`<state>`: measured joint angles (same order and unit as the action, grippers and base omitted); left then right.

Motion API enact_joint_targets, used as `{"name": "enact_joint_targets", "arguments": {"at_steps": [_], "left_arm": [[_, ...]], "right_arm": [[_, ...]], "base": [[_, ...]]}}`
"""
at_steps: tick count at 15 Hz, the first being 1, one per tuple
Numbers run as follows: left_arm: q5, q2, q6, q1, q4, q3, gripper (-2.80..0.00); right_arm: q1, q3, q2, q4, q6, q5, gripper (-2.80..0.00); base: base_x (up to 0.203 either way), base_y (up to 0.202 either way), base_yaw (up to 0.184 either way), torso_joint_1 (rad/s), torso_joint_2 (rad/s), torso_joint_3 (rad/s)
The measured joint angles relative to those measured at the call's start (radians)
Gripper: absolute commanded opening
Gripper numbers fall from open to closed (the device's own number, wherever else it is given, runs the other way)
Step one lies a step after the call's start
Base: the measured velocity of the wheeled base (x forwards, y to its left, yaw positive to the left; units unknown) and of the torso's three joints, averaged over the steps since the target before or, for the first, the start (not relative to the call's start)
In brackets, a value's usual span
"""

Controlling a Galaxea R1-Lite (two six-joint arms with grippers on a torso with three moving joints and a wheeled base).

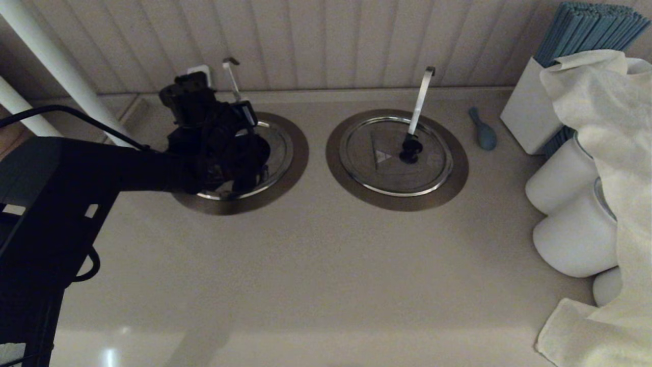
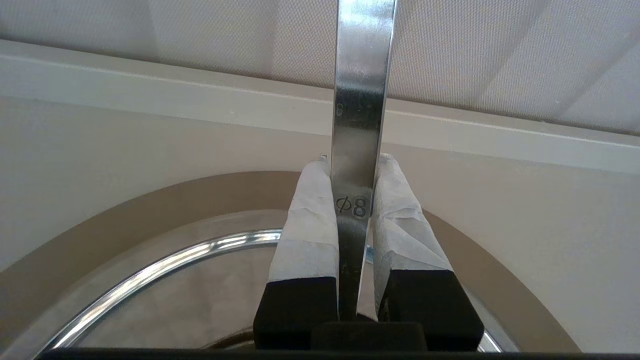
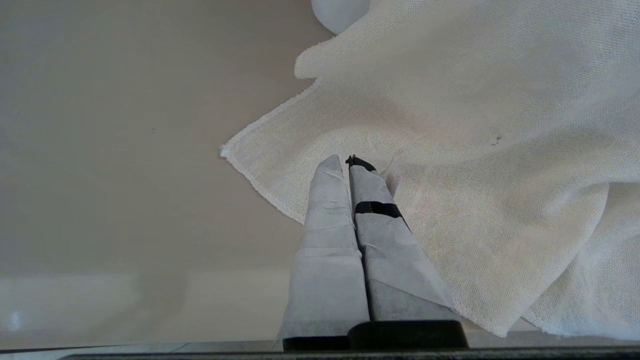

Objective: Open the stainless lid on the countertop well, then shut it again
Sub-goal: Stir with a spoon

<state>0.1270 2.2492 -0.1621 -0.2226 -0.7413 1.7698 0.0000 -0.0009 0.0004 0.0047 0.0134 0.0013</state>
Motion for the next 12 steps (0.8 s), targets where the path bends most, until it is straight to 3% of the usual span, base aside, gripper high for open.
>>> {"name": "enact_joint_targets", "arguments": {"at_steps": [6,12], "left_arm": [[-0.020,-0.093,0.029,0.006,0.043,-0.096,-2.80],[-0.020,-0.214,0.048,0.016,0.067,-0.110,-2.80]], "right_arm": [[0.000,0.000,0.000,0.000,0.000,0.000,-2.80],[0.000,0.000,0.000,0.000,0.000,0.000,-2.80]], "base": [[0.000,0.000,0.000,0.000,0.00,0.000],[0.000,0.000,0.000,0.000,0.00,0.000]]}}
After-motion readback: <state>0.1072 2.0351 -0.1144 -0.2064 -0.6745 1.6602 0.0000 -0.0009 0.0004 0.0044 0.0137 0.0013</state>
